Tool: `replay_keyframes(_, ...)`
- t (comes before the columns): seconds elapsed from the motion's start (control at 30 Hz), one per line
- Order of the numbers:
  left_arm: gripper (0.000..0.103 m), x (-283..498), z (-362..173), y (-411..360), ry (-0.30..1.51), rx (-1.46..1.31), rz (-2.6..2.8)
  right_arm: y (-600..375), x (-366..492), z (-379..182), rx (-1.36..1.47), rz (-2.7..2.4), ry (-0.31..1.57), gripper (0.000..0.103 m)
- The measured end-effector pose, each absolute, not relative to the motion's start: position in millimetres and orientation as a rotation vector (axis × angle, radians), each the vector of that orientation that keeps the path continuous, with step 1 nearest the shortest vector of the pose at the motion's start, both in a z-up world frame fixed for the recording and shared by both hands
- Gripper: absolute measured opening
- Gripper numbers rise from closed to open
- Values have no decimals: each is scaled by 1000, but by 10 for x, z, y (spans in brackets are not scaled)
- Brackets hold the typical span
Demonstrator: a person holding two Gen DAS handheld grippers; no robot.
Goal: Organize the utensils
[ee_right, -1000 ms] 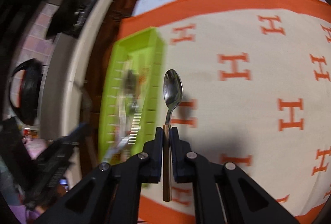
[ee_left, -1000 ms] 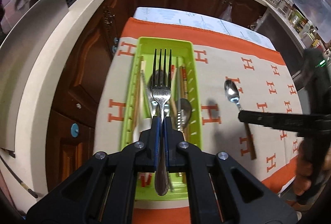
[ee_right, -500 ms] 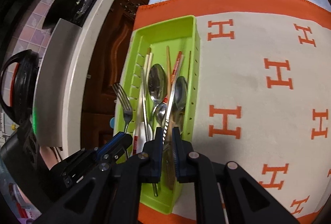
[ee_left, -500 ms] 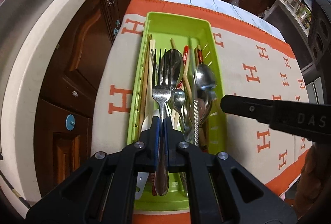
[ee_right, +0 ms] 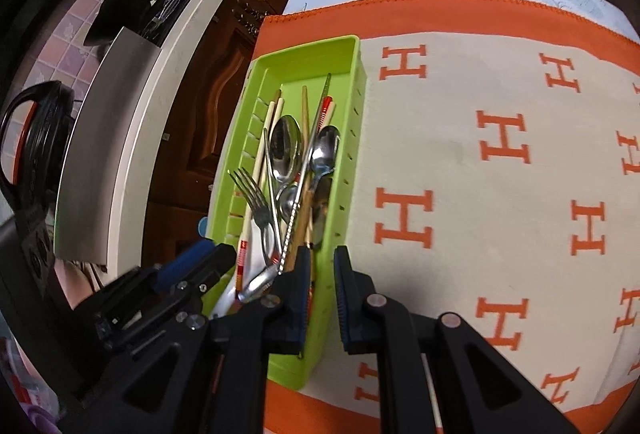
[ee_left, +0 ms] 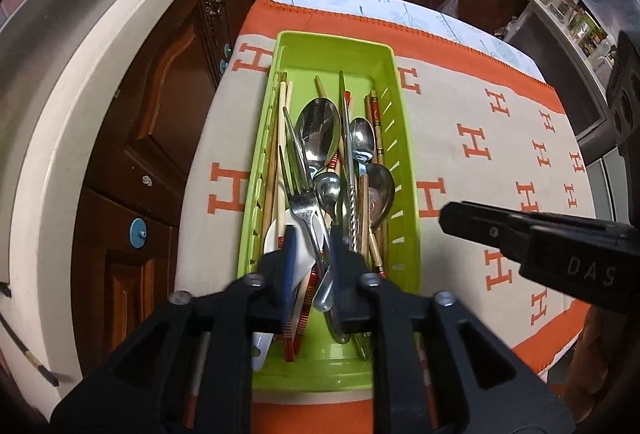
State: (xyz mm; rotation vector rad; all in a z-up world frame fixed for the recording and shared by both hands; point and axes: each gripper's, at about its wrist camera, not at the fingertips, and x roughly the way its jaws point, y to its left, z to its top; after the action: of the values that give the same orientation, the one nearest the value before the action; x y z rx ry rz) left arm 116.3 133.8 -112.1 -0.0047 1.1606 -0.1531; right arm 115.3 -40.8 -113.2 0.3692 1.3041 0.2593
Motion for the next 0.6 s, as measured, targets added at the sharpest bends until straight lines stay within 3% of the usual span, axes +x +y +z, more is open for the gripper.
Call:
replay_keyframes(0.1, 39, 1081, -1063, 1337, 1139, -6, -137, -451, 1067, -1076, 326, 247, 1274, 12)
replay_keyframes(0.3, 42, 928, -1012, 1326, 1131, -33, -127, -537, 878, -1018, 245, 223, 1225, 12)
replay_keyframes(0.37, 49, 869, -1012, 1301, 1132, -39, -130, -579, 795, -1020, 229, 215, 1212, 12)
replay_keyframes(0.5, 67, 708, -1007, 1199, 1123, -52, -143, -670, 628, -1030, 197, 191, 1184, 31)
replay_keyframes(0.6, 75, 579, -1005, 1090, 1112, -31, -139, -779, 483, -1031, 194, 170, 1167, 31)
